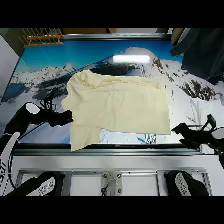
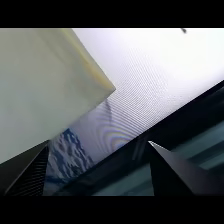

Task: Fold the clothes and pants, and hang the long-sleeved shirts on hangers.

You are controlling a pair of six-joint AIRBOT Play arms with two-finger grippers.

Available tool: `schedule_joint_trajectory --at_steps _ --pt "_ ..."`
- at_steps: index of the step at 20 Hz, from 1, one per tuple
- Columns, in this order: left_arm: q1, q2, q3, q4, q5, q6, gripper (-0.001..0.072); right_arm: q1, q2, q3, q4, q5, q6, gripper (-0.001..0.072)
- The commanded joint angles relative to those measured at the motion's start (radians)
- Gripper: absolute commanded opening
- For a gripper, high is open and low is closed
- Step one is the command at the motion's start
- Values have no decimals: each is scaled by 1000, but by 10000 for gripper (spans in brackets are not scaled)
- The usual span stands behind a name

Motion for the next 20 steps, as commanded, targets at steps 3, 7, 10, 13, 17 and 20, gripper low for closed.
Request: schedule_joint_trajectory --at_steps 3,7,10,13,17,20 --pt "-47 28 1 11 5 -1 6 38 -93 -141 288 -301 -98 659" --pt "-47 29 1 11 5 -1 7 169 -172 -140 370 -450 -147 658" --pt "-47 29 1 11 4 -1 6 257 -185 -135 369 -531 -156 607" --pt "-46 29 2 11 5 -1 6 277 -185 -112 368 -534 -278 70" --pt "24 115 42 9 -7 -17 6 275 -137 47 237 -418 -368 7" --pt "100 266 225 -15 -69 -20 6 275 -74 346 78 -267 -368 7"
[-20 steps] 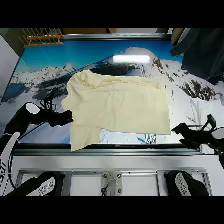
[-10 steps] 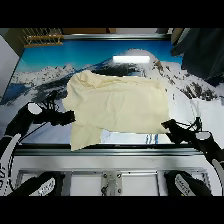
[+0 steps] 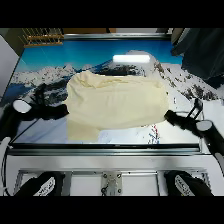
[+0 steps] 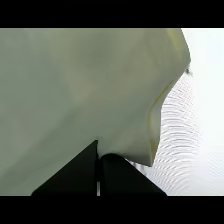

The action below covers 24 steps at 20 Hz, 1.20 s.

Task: Fold the clothes and pants, and hang the long-sleeved shirts on hangers.

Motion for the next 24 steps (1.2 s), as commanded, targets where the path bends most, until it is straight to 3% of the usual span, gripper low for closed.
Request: schedule_joint_trajectory --at_steps 1,6,13,19,24 --pt "73 165 206 -47 -50 -7 6 3 65 338 -154 170 -32 7" --pt "89 414 575 -108 6 -7 6 3 163 771 -153 212 -32 7" --pt "89 628 747 -107 82 -16 6 3 396 850 -153 213 -29 7" --pt "90 574 749 -100 34 -37 6 3 442 849 -153 306 15 7" --pt "89 361 549 -100 -29 -37 6 6 213 848 -153 565 14 7"
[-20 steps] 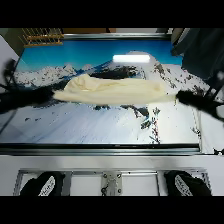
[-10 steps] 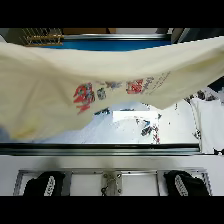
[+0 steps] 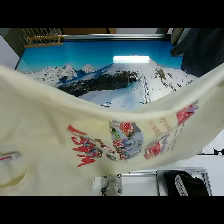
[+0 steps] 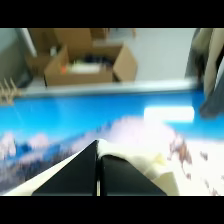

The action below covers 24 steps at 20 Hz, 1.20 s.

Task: Fold the clothes and pants, and hang the long-sleeved shirts on hangers.

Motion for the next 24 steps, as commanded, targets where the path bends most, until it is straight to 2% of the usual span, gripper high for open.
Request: schedule_joint_trajectory --at_steps 1,4,8,11,14,17,20,22,24 --pt "1 -168 -136 -1 -32 0 6 3 -189 -3 1 184 3 7" --pt "-3 -383 -247 -2 16 18 6 27 -448 -6 -3 183 -12 7" --pt "-61 -711 -289 -1 150 56 6 82 -793 6 -3 54 -30 6" --pt "-93 -977 -152 -11 130 56 6 103 -992 81 2 -14 -26 6" --pt "-111 -1143 4 -11 121 55 6 107 -1095 168 0 -64 -23 7" --pt "-98 -1200 104 -10 105 47 6 100 -1095 182 -30 -130 -23 7" --pt "-69 -1179 114 -2 49 47 6 80 -1067 182 -137 -82 16 6" --pt "-53 -1129 48 0 42 48 6 80 -1046 178 -262 -23 58 6" --pt "-42 -1056 -74 -1 92 48 5 82 -1020 144 -287 7 60 6"
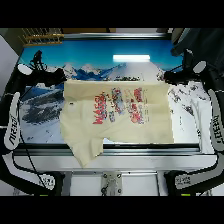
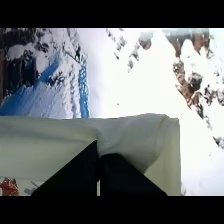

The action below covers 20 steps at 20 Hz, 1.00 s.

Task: Fold the clothes and pants, and hang the long-sleeved shirts on hangers.

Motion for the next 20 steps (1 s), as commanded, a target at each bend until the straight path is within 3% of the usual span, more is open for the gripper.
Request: schedule_joint_trajectory --at_steps 1,5,10,14,15,16,17,18,20 --pt "16 92 -154 5 42 5 5 -2 43 -54 -105 47 32 6" --pt "5 168 -336 5 53 53 6 2 133 -247 -105 34 33 6" --pt "5 204 -496 2 79 53 6 5 232 -498 -105 -6 51 7" --pt "-14 204 -543 -5 79 49 7 6 237 -571 -35 -11 51 19" --pt "-14 206 -542 -6 79 32 67 5 240 -570 -10 -12 50 48" --pt "-14 220 -542 -5 79 14 370 4 251 -568 12 -12 43 252" --pt "-9 244 -542 -5 79 10 515 4 274 -562 16 -8 43 473" --pt "-1 278 -543 -3 77 6 488 2 305 -553 13 6 42 517" --pt "13 368 -544 2 43 6 488 -19 400 -550 -3 63 16 517"
